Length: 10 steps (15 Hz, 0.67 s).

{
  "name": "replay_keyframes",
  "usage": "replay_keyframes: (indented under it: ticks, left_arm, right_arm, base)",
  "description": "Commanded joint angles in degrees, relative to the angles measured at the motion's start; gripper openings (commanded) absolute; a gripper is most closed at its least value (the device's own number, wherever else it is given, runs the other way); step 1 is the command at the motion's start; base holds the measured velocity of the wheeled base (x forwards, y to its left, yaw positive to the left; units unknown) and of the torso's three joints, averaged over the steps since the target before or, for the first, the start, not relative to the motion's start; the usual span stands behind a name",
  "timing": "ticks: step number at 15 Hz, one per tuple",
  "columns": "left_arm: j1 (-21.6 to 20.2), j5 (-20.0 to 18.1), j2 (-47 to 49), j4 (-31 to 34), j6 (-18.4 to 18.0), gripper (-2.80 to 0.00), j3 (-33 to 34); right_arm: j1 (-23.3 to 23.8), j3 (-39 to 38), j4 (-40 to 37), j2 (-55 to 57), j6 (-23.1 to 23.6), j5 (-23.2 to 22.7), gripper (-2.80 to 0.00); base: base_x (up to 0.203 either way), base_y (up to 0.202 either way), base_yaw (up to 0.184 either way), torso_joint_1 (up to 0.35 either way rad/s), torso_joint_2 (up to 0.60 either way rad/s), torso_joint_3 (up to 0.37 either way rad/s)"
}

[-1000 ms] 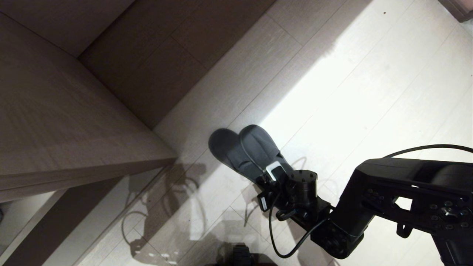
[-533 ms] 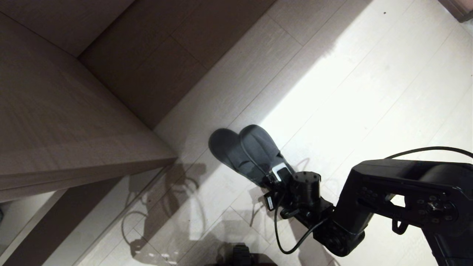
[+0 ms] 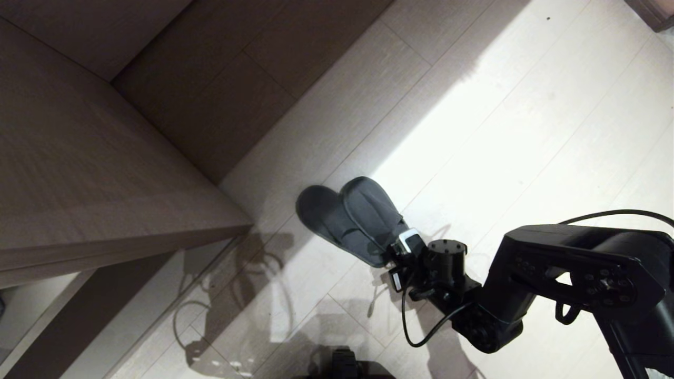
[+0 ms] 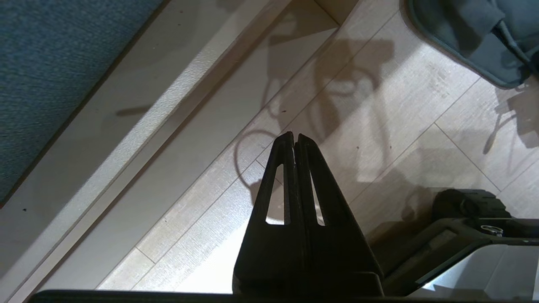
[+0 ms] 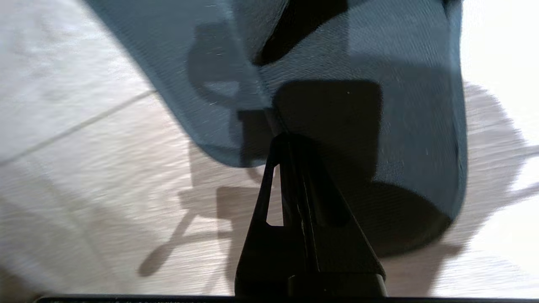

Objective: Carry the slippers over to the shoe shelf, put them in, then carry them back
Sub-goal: Place the slippers on the floor

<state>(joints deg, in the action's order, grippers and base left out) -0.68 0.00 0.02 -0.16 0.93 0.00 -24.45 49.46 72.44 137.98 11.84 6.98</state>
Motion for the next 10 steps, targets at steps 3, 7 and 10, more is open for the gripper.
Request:
replay_keyframes:
  ticks: [3,7,10]
  left_arm:
    - [0.0,0.0,0.0,0.0,0.0,-2.80,0.0]
    - [0.0,0.0,0.1,0.0,0.0,-2.80,0.0]
    - [0.0,0.0,0.0,0.0,0.0,-2.80,0.0]
  right_arm:
    - [2.2,2.4,0.4,2.0,1.1,0.1,-2.80]
    - [2.6,4.6,0.5,1.8,1.2,-0.1,-2.80]
    - [3.1,3.5,0.3,-2.1,1.5,-0.1,-2.80]
  base:
    - [0.000,0.000,0.000,0.000,0.00,0.000]
    - [0.000,0.000,0.000,0.000,0.00,0.000]
    - [0.000,0.000,0.000,0.000,0.00,0.000]
